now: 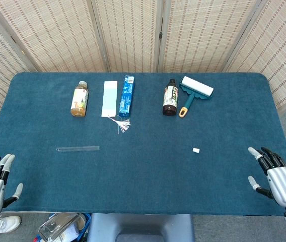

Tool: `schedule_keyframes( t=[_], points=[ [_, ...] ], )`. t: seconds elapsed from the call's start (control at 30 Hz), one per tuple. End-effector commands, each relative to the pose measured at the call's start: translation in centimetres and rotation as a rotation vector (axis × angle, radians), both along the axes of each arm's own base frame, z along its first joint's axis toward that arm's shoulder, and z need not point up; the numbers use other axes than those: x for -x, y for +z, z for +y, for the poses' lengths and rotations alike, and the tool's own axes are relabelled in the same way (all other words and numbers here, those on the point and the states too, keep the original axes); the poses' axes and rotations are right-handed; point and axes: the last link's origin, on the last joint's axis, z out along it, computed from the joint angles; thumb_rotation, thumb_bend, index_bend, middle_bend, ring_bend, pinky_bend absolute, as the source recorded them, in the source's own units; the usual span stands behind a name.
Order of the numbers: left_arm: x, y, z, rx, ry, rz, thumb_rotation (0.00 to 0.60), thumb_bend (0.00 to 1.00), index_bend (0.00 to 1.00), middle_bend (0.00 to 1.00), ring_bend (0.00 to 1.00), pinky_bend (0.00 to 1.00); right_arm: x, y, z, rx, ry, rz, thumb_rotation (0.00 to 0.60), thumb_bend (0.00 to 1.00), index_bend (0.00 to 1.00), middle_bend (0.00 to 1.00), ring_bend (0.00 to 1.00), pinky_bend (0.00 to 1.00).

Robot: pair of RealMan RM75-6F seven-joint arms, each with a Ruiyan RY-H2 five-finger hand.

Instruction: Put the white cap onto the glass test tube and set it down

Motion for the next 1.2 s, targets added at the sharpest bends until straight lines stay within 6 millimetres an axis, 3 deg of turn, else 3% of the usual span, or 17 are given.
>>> schedule_keyframes(
  t=[0.03,0.4,0.63,0.7,0.8,0.9,1.0,1.13,1.2],
  points=[
    [0.0,-0.1,0.0,0.001,0.001,0.0,0.6,0.35,0.0,0.0,0.01,0.0,0.0,0.1,-0.1,0.002,0.002,0.0,0.6,0.34,0.1,0.2,0.1,0.17],
    [0.2,0.0,-0.3,-0.004,0.004,-0.004,0.6,0.35,0.0,0.0,0.01,0.0,-0.1,0.2,0.2,0.01,0.013,-0.002,0.6,0.34,0.1,0.2,0.1,0.17],
    [-0.2,0.1,0.8,-0.003,-0.021,0.0,0.6,0.35,0.01,0.0,0.06,0.0,-0.2,0.5,0.2,0.02,0.016,0.002,0.6,0.34,0.1,0.2,0.1,0.17],
    [-0.5,0.1,1.6,0.005,-0.04,0.002,0.6,0.35,0.03,0.01,0.11,0.0,-0.3,0.5,0.0,0.02,0.018,0.002,0.6,0.34,0.1,0.2,0.1,0.17],
    [-1.6,0.1,4.1,0.02,-0.086,0.012,0.6,0.35,0.06,0.15,0.28,0.01,-0.8,0.5,-0.6,0.011,0.04,0.013,0.6,0.34,0.1,0.2,0.1,0.17],
    [-2.4,-0.3,6.7,0.049,-0.106,0.004,0.6,0.35,0.09,0.37,0.51,0.2,-1.3,0.4,-1.2,0.001,0.054,0.019,0.6,0.34,0.1,0.2,0.1,0.17],
    [-3.5,-0.7,9.0,0.083,-0.13,0.004,0.6,0.34,0.16,0.54,0.65,0.54,-1.7,0.3,-1.7,-0.012,0.064,0.028,0.6,0.34,0.1,0.2,0.1,0.17],
    [-5.1,-1.9,11.8,0.126,-0.162,0.003,0.6,0.34,0.27,0.81,0.9,0.9,-2.0,0.1,-2.1,-0.024,0.071,0.032,0.6,0.34,0.1,0.2,0.1,0.17],
    [-5.6,-2.7,12.9,0.15,-0.167,0.0,0.6,0.34,0.3,0.89,0.98,0.98,-2.1,0.0,-2.3,-0.027,0.07,0.033,0.6,0.34,0.1,0.2,0.1,0.17]
  ],
)
